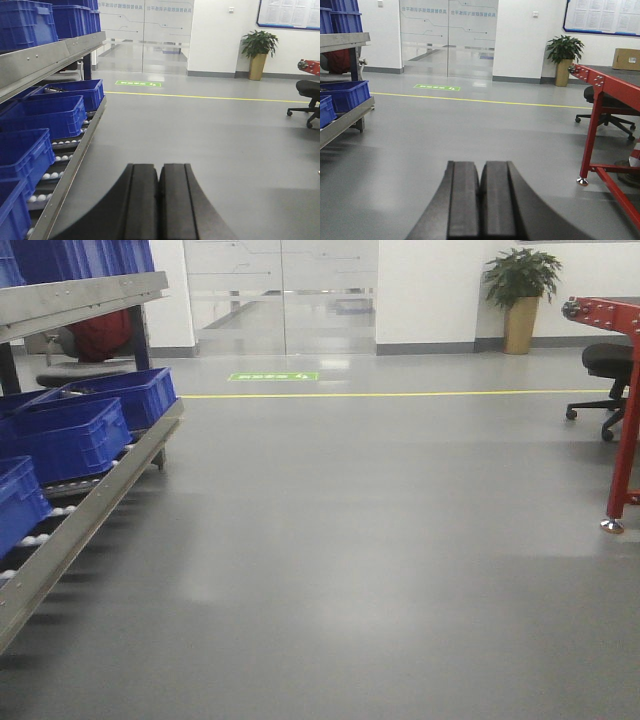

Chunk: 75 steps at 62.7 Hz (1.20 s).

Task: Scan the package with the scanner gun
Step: 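Drive the base forward along the aisle past the blue crate shelves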

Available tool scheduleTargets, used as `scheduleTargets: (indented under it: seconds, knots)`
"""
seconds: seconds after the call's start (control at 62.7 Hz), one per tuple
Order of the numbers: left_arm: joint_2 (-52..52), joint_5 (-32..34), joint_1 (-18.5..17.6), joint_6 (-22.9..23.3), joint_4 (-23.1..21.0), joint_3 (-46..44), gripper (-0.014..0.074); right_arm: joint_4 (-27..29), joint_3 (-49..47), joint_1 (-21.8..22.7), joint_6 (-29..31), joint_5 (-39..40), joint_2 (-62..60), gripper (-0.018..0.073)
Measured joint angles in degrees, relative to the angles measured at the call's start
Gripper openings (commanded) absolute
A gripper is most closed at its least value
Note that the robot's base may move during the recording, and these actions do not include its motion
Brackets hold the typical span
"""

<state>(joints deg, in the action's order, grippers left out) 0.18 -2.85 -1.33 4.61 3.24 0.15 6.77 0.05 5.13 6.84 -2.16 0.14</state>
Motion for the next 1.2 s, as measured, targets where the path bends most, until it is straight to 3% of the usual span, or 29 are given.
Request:
scheduleTargets:
  seconds: [1.197]
  knots:
    - [0.00, 0.00, 0.00, 0.00, 0.00, 0.00, -0.0092, 0.00, 0.00, 0.00, 0.00, 0.00, 0.00, -0.0162]
